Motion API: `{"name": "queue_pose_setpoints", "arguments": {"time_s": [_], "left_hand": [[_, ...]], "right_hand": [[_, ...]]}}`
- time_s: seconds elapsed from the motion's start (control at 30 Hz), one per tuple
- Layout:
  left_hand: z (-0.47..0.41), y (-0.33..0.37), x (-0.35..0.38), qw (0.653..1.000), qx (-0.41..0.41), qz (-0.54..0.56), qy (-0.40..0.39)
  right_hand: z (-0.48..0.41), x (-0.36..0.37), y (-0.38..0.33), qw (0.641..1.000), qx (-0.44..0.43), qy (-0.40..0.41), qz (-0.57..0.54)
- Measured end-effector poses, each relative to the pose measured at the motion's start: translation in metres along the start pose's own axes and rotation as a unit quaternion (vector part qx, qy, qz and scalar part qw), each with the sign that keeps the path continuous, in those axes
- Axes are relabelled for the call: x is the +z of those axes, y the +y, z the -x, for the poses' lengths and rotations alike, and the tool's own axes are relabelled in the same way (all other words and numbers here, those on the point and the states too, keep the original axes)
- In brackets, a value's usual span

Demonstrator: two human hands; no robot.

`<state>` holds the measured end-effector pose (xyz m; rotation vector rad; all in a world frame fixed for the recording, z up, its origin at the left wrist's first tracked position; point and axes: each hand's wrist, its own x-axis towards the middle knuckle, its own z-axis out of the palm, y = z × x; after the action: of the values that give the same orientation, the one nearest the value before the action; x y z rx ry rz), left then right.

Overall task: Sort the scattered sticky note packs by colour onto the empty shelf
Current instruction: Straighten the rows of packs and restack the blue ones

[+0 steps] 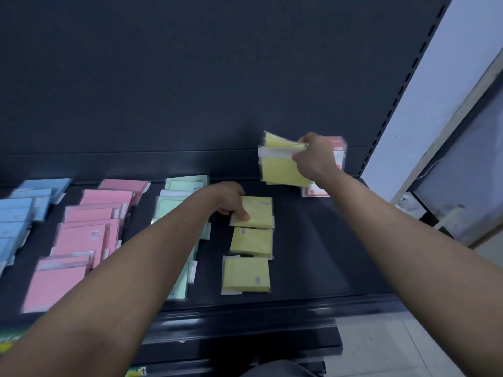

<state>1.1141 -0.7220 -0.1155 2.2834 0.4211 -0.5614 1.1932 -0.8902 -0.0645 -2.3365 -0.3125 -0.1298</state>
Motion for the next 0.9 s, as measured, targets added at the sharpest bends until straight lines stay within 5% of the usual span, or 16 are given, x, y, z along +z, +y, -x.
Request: {"name": "queue_pose_setpoints", "arguments": {"time_s": [0.23, 0.4, 0.67, 0.9], "left_hand": [[0.006, -0.003, 0.001, 0.997, 0.056, 0.029, 0.042], [0.008, -0.007, -0.005, 0.973, 0.128, 0.118, 0.150], [-0.015, -0.013, -0.004, 0.963, 0.100, 0.084, 0.235], [-0.029, -0.011, -0.001, 0.943, 0.101, 0.178, 0.262]], "right_hand": [[0.003, 0.008, 0.012, 0.999, 0.005, -0.017, -0.030], [0.000, 0.022, 0.010, 0.994, 0.034, -0.056, -0.084], [0.000, 0.041, 0.014, 0.973, 0.071, -0.150, -0.163], [-0.010, 0.042, 0.010, 0.938, 0.130, -0.215, -0.237]]}}
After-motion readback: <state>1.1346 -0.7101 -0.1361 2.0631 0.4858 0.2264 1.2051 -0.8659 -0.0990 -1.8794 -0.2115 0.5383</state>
